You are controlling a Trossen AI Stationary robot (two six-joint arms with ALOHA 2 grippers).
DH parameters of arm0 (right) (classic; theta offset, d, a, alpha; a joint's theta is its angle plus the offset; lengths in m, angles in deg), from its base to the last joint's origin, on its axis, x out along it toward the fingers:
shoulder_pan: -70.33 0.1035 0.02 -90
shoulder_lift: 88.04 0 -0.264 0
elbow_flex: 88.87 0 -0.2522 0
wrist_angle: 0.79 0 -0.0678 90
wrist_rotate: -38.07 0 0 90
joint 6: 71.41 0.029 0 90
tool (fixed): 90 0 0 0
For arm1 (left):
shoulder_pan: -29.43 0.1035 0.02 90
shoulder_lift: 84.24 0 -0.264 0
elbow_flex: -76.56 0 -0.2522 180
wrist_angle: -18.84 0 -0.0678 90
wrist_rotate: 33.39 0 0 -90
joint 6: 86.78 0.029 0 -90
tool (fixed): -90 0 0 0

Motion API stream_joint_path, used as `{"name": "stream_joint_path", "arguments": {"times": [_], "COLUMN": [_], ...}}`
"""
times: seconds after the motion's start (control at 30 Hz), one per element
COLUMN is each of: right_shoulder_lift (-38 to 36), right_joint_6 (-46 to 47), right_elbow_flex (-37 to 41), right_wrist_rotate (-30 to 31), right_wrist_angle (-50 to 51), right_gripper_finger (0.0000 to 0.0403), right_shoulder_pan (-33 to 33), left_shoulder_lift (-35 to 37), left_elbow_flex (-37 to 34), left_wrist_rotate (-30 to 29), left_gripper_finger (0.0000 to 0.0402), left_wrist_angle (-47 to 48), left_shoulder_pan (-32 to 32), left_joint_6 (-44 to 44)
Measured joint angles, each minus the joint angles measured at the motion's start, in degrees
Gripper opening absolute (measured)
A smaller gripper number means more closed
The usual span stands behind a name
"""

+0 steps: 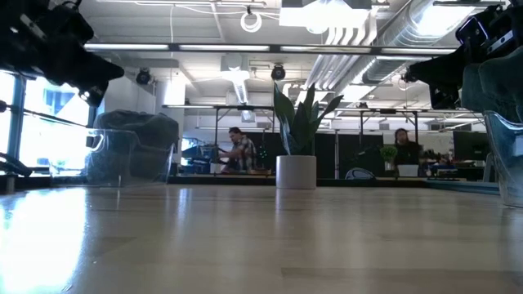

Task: Pick & Place hat
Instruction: Return to Home Position

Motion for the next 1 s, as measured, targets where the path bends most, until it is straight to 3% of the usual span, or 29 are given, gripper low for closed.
{"name": "stream_joint_path", "arguments": {"times": [0.17, 0.37, 0.63, 1.0], "right_shoulder_lift": [0.3, 0.3, 0.3, 0.3], "right_joint_6": [0.0, 0.0, 0.0, 0.0], "right_elbow_flex": [0.0, 0.0, 0.0, 0.0], "right_wrist_rotate": [0.0, 0.0, 0.0, 0.0], "right_wrist_angle": [-0.1, -0.1, -0.1, -0.1], "right_gripper_finger": [0.0012, 0.0012, 0.0012, 0.0012], "right_shoulder_pan": [0.0, 0.0, 0.0, 0.0], "left_shoulder_lift": [0.1, 0.1, -1.5, -9.1], "left_elbow_flex": [-3.0, -6.9, -7.0, -7.0], "left_wrist_rotate": [1.7, 4.5, 4.1, 2.2], "left_gripper_finger": [0.0, 0.0, 0.0, 0.0], "left_wrist_angle": [-4.0, -16.8, -14.5, -13.8], "left_shoulder_pan": [-0.4, -0.3, -0.3, -0.3], "left_joint_6": [2.2, 5.3, 10.3, 10.2]}}
